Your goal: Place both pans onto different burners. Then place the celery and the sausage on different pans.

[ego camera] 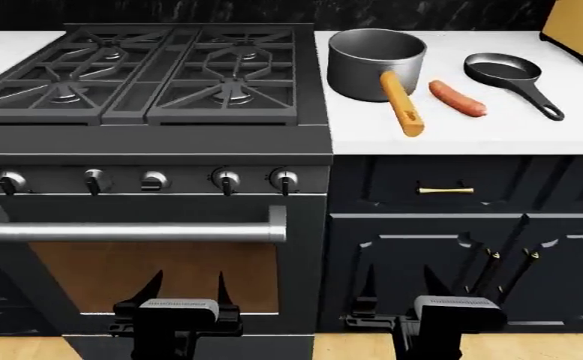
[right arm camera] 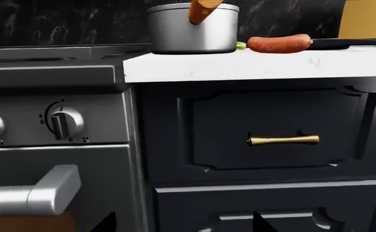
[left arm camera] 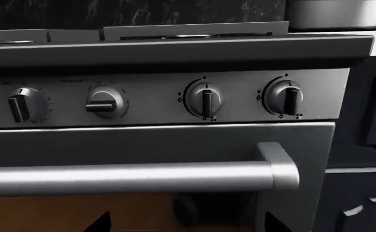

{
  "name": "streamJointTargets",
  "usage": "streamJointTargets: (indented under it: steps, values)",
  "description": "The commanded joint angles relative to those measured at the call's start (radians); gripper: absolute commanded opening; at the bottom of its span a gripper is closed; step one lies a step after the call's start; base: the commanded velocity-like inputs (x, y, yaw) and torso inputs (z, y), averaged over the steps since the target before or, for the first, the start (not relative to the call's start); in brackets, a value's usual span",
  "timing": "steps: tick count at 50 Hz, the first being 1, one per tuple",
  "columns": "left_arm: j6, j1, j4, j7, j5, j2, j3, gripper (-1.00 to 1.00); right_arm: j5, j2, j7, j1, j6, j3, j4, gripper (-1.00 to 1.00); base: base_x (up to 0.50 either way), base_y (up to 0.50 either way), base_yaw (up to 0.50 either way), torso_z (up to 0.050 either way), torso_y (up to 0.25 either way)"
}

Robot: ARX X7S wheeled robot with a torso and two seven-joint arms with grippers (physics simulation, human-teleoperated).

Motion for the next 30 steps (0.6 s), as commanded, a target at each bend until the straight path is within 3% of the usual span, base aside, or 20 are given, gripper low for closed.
streamJointTargets:
  steps: [1,30]
  values:
    - [0.013,-0.001,-0.013,-0.019,-0.003,-0.012,0.022,1.0,0.01,0.012,0.023,0.004,-0.003,-0.011,0.008,1.0,0.0,-0.5,0.0,0.0,0.0]
    - [0.005,-0.01,-0.018,-0.051,-0.03,-0.036,0.048,1.0,0.028,0.041,0.062,0.007,-0.009,-0.045,0.008,1.0,0.0,-0.5,0.0,0.0,0.0]
